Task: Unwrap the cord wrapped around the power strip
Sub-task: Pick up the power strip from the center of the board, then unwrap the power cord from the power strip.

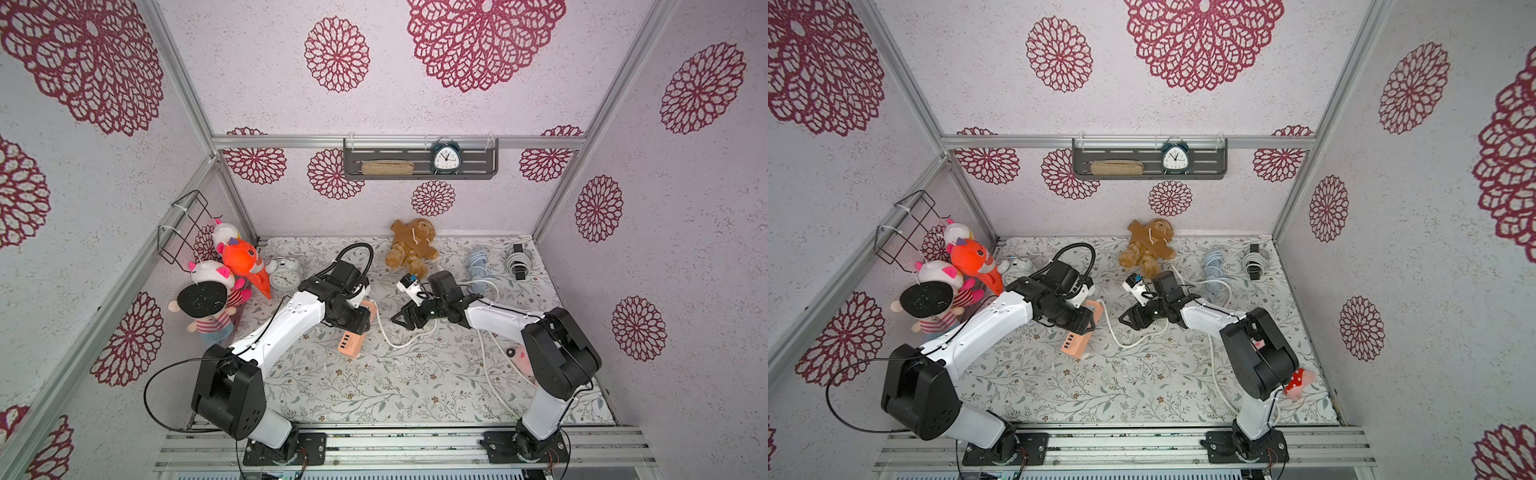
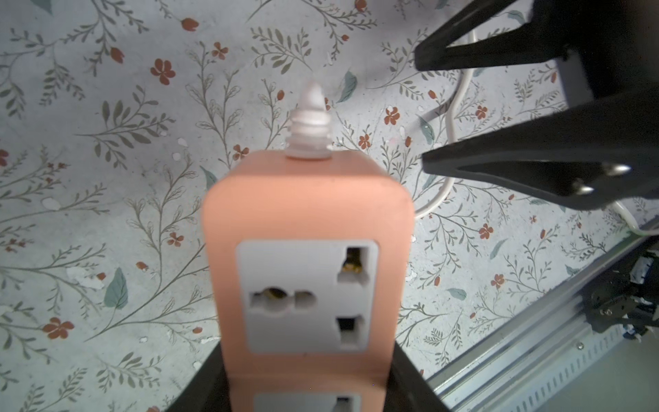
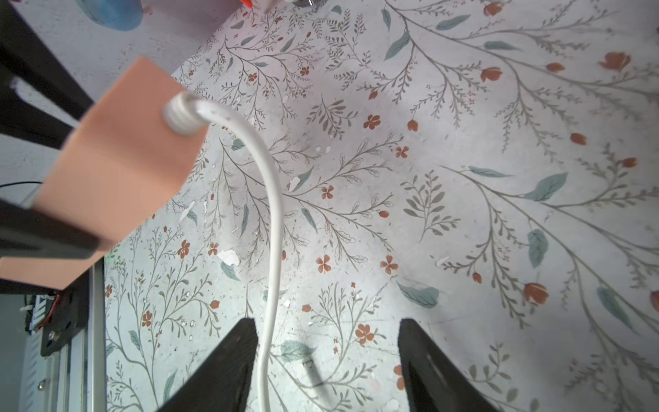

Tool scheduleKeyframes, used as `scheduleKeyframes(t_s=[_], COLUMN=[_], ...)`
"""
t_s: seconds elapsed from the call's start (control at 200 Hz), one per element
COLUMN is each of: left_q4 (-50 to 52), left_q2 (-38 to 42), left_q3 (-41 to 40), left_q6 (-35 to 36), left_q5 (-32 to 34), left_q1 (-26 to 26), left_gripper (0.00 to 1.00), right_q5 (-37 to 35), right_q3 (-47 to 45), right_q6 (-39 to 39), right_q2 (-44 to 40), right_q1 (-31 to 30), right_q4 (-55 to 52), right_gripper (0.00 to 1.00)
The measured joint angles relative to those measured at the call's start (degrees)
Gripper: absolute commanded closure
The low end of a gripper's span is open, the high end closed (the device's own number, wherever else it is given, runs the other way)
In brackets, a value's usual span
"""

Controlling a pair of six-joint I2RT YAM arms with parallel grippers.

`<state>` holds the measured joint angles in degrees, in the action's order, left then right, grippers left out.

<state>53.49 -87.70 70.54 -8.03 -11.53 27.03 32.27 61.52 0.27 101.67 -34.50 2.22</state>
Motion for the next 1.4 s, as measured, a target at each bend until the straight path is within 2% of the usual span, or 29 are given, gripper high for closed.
scheduleKeyframes(t_s=[0.185, 0.335, 0.42, 0.6, 0.861, 1.196, 1.396], left_q4=[1.27, 1.29, 1.25, 2.12, 2.75, 2.62, 1.20], left_q2=[0.00, 0.00, 0.07, 0.98, 2.16, -0.48, -1.73], left_q3=[1.27, 2.34, 2.49, 2.49, 2.45, 1.92, 1.29], left_q6=[2.34, 3.72, 4.48, 6.14, 6.95, 5.99, 4.48], left_q5=[-2.27, -4.59, -6.19, -8.79, -7.04, -2.89, -0.31], left_q1=[-0.31, -0.37, -0.55, -1.11, -2.49, -2.58, -2.56], left_gripper=[1.00, 1.00, 1.00, 1.00, 1.00, 1.00, 1.00], right_q5=[-0.33, -0.50, -0.92, -3.37, -9.27, -18.62, -20.31], right_q3=[0.07, 0.55, 1.79, 4.28, 9.14, 12.85, 15.15], right_q6=[5.60, 9.33, 10.84, 10.16, 3.93, -6.16, -8.35], right_q2=[0.98, 3.67, 6.21, 8.02, 7.93, 7.06, 6.88], right_q1=[-2.62, -3.67, -3.69, -3.61, -2.89, -2.71, -2.67], right_q4=[4.44, 8.72, 9.60, 9.01, 5.35, -1.55, -4.33], right_gripper=[0.30, 0.34, 0.45, 0.77, 0.94, 1.00, 1.00])
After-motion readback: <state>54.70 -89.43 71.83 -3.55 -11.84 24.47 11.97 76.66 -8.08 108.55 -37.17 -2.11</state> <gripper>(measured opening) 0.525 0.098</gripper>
